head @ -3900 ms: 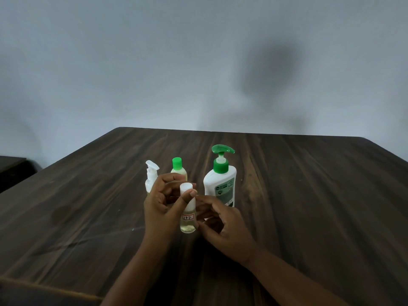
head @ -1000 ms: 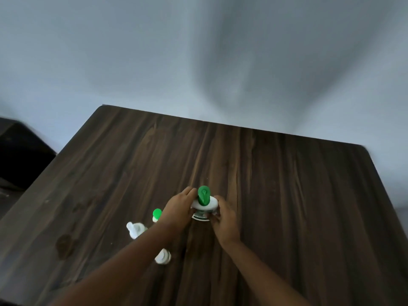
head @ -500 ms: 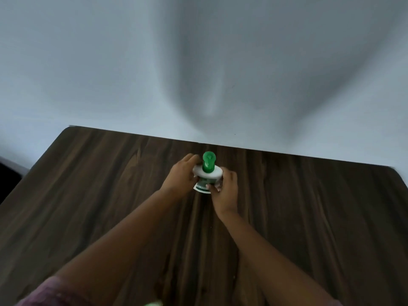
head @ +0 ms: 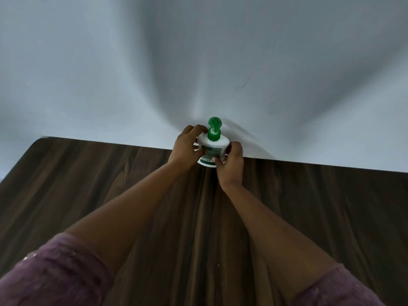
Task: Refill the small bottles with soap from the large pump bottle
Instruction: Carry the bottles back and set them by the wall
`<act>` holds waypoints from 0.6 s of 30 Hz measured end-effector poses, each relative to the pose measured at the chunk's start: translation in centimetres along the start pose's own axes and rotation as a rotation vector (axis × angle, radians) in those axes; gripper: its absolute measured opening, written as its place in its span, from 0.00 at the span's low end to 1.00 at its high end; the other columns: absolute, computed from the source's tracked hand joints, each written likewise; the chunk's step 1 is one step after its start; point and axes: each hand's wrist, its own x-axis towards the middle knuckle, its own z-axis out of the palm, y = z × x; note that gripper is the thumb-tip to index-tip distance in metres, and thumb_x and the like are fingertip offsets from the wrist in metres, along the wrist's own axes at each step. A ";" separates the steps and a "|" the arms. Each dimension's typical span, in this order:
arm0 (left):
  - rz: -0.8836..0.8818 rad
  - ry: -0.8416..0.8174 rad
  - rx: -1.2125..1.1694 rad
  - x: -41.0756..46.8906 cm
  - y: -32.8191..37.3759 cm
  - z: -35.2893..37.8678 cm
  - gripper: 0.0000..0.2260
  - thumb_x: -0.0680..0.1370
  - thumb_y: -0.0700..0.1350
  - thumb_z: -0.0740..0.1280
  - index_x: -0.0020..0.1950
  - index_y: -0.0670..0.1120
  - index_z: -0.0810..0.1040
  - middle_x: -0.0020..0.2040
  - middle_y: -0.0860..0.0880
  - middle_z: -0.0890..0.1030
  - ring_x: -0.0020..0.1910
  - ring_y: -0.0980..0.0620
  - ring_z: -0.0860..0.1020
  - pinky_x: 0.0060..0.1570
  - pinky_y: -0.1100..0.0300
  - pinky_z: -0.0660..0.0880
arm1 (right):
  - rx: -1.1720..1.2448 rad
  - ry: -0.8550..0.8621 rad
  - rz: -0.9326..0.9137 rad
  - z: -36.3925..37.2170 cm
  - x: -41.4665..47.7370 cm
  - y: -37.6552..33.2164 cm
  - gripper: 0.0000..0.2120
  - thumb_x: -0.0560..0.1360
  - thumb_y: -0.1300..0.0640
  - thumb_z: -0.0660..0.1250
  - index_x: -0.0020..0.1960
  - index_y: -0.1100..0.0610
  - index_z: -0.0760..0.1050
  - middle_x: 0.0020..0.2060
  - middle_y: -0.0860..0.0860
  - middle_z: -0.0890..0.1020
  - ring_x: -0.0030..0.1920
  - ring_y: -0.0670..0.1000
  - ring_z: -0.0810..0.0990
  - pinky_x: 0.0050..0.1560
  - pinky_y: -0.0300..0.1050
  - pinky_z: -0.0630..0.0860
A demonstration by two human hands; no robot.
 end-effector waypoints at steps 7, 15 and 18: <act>0.088 0.005 0.032 0.6 -1.2 0.3 0.21 0.70 0.31 0.71 0.60 0.45 0.73 0.56 0.52 0.69 0.48 0.50 0.78 0.47 0.62 0.79 | -0.021 0.002 0.012 0.6 1.3 0.5 0.18 0.69 0.72 0.72 0.53 0.69 0.67 0.54 0.63 0.73 0.48 0.52 0.72 0.48 0.37 0.70; -0.040 -0.051 0.071 -2.6 -0.6 -1.5 0.30 0.69 0.40 0.76 0.67 0.45 0.65 0.58 0.50 0.69 0.50 0.51 0.76 0.47 0.58 0.79 | 0.035 -0.052 0.181 -0.1 -0.6 0.4 0.19 0.72 0.73 0.67 0.61 0.67 0.68 0.62 0.61 0.70 0.59 0.57 0.74 0.62 0.43 0.72; -0.007 -0.247 0.181 -7.8 -1.5 -4.6 0.25 0.69 0.42 0.77 0.62 0.45 0.72 0.56 0.52 0.69 0.50 0.49 0.77 0.49 0.51 0.80 | 0.120 -0.223 0.273 -1.3 -6.1 1.5 0.22 0.71 0.74 0.67 0.64 0.64 0.70 0.63 0.58 0.71 0.60 0.52 0.75 0.63 0.43 0.74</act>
